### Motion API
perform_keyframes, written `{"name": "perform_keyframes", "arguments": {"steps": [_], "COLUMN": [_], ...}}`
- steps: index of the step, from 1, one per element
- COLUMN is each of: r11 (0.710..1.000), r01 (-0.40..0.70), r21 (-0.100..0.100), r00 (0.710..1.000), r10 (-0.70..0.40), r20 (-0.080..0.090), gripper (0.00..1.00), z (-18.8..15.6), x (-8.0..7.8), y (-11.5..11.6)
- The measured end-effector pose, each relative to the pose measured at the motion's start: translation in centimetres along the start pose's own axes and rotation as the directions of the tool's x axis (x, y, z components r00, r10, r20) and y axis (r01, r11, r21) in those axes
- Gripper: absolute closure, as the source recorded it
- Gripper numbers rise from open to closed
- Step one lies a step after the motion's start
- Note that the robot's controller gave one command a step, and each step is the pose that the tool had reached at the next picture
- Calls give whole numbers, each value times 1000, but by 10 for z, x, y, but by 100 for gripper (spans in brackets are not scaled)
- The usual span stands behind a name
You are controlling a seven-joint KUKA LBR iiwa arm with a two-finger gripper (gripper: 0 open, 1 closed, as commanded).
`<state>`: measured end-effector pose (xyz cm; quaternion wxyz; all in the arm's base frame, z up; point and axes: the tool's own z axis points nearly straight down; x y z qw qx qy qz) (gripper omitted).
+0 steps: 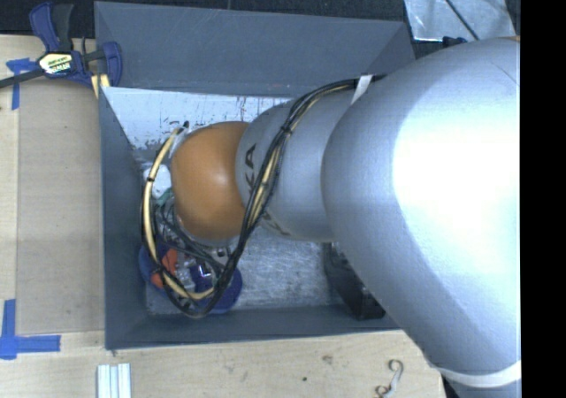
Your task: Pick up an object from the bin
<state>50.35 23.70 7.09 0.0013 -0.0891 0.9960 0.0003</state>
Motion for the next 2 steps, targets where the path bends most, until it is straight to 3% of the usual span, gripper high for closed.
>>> {"name": "perform_keyframes", "arguments": {"steps": [1, 2], "r11": [1000, 1000], "r01": [-6, 17], "r21": [-1, -1], "r00": [1000, 1000], "r10": [6, -17], "r20": [6, 8], "gripper": [100, 100], "z": [-3, -146], "x": [-3, 19], "y": [-2, -14]}}
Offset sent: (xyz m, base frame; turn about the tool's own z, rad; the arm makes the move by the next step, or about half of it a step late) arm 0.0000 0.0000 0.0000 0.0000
